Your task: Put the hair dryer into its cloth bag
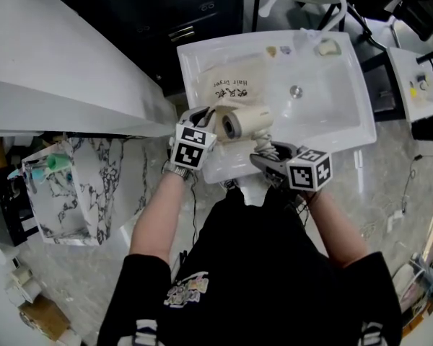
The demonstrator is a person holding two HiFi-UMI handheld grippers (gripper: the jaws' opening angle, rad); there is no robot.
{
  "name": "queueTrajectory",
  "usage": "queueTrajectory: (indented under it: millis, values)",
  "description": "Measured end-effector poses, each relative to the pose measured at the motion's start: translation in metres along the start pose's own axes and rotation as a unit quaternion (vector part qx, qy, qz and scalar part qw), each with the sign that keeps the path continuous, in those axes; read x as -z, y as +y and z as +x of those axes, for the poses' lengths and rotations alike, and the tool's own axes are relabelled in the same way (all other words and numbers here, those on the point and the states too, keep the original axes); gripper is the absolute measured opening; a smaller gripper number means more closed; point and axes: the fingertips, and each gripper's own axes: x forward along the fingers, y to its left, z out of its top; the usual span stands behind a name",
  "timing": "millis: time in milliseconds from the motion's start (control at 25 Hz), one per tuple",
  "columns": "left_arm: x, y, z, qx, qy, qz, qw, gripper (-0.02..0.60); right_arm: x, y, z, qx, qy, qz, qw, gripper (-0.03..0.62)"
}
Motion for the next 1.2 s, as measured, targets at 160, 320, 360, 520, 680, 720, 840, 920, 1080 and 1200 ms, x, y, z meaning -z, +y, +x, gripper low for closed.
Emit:
queueTrajectory:
  millis: [160, 320, 360, 520, 680, 720, 840, 920, 1080, 1200]
  values:
    - [0.0, 0.0, 0.0, 0.004, -0.002, -0.01, 0.9999, 0.043, 0.025, -0.001, 0.01, -0.006, 0.041, -0.002, 0.999, 0.239]
    - [0.0, 0.0, 0.001, 0.005, -0.002, -0.011, 0.9999, 0.043, 0.041, -0.004, 0.02, -0.014, 0.072, 0.012, 0.997, 0.239]
    - [0.0, 0.0, 0.001, 0.005, -0.002, -0.012, 0.9999, 0.043, 0.043, -0.004, 0.022, -0.016, 0.08, 0.016, 0.997, 0.239]
    - [-0.001, -0.002, -0.001, 0.006, -0.002, -0.01, 0.9999, 0.043, 0.051, -0.012, 0.033, -0.01, 0.114, 0.035, 0.993, 0.239]
    - [0.001, -0.004, -0.003, 0.011, 0.001, -0.007, 0.9999, 0.043, 0.045, -0.022, 0.048, 0.008, 0.121, 0.074, 0.99, 0.239]
    - [0.001, -0.004, -0.004, 0.012, 0.001, -0.006, 0.9999, 0.043, 0.043, -0.025, 0.051, 0.011, 0.121, 0.084, 0.989, 0.239]
    - [0.001, -0.006, -0.006, 0.017, 0.0, 0.0, 0.9998, 0.043, 0.037, -0.034, 0.06, 0.024, 0.118, 0.108, 0.987, 0.239]
    - [0.001, -0.008, -0.008, 0.021, -0.001, 0.003, 0.9998, 0.043, 0.032, -0.038, 0.065, 0.03, 0.114, 0.12, 0.986, 0.239]
    - [-0.003, -0.009, -0.013, 0.027, -0.005, 0.004, 0.9996, 0.043, 0.02, -0.042, 0.078, 0.042, 0.105, 0.129, 0.985, 0.239]
    - [-0.005, -0.01, -0.016, 0.032, -0.009, 0.007, 0.9994, 0.043, 0.01, -0.047, 0.089, 0.054, 0.085, 0.138, 0.985, 0.239]
